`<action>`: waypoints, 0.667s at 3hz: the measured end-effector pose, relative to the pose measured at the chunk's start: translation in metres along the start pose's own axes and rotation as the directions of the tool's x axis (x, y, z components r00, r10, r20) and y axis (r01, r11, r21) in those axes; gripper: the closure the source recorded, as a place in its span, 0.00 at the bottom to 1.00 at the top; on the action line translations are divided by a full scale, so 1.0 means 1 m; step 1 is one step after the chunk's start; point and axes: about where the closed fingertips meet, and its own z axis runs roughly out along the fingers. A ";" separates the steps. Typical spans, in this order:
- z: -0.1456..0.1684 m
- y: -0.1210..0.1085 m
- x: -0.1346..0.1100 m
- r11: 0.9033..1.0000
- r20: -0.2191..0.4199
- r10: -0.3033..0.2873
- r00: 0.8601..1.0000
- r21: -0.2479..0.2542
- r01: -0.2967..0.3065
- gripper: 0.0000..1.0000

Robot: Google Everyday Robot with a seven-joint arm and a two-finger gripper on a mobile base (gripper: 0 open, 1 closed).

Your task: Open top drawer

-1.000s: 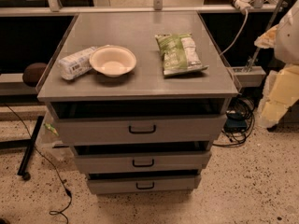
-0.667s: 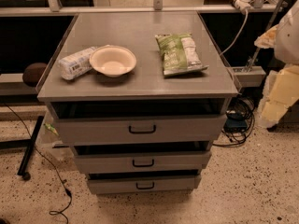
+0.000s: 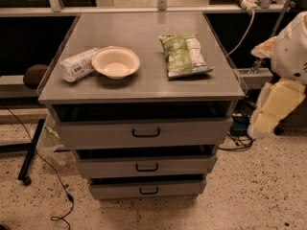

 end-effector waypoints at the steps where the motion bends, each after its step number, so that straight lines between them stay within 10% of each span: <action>1: 0.025 0.016 -0.016 1.000 0.089 -0.006 0.996 -0.024 0.008 0.00; 2: 0.049 0.036 -0.036 1.000 0.181 -0.015 0.983 -0.009 0.017 0.00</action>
Offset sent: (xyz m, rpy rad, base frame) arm -0.0056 0.0937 -0.0763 0.2902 -0.1478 0.0774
